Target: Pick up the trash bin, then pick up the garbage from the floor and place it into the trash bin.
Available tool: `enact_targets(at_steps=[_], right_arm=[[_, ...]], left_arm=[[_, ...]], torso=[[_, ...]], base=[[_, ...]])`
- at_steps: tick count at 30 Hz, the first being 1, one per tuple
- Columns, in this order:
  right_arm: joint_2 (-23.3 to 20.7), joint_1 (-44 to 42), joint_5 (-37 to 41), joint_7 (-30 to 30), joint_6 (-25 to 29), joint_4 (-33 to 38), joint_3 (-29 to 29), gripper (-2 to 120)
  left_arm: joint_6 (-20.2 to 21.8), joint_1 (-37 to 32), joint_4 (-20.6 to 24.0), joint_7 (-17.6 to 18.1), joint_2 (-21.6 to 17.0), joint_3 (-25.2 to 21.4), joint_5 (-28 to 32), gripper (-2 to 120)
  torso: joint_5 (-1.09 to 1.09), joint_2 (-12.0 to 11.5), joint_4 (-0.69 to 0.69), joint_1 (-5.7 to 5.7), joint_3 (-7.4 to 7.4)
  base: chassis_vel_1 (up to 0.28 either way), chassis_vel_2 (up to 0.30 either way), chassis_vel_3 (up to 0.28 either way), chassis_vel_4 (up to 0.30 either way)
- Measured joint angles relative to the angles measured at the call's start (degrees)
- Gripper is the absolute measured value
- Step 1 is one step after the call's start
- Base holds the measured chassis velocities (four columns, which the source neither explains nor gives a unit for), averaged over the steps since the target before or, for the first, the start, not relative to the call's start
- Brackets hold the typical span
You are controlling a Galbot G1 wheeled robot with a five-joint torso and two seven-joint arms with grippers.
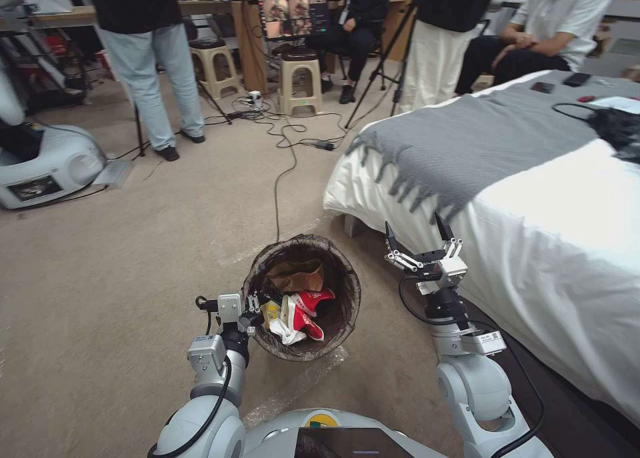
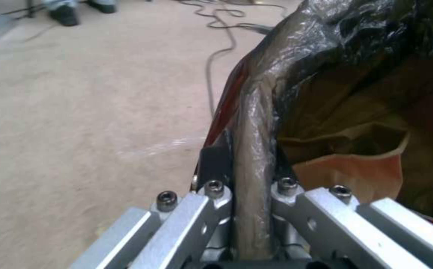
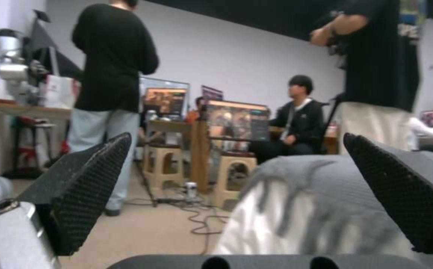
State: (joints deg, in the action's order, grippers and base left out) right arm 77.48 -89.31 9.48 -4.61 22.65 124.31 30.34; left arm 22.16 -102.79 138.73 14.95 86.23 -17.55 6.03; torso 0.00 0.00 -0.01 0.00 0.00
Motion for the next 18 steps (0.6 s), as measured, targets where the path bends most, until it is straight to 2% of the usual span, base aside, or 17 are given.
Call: enact_targets(at_steps=[18], right_arm=[[0.1, -0.2, -0.3, -0.2, 0.0, 0.1, 0.0, 100]], left_arm=[[0.0, 0.0, 0.0, 0.0, 0.0, 0.0, 0.0, 2]], torso=[[0.00, 0.0, 0.01, 0.00, 0.00]], base=[[0.118, 0.125, 0.132, 0.124]])
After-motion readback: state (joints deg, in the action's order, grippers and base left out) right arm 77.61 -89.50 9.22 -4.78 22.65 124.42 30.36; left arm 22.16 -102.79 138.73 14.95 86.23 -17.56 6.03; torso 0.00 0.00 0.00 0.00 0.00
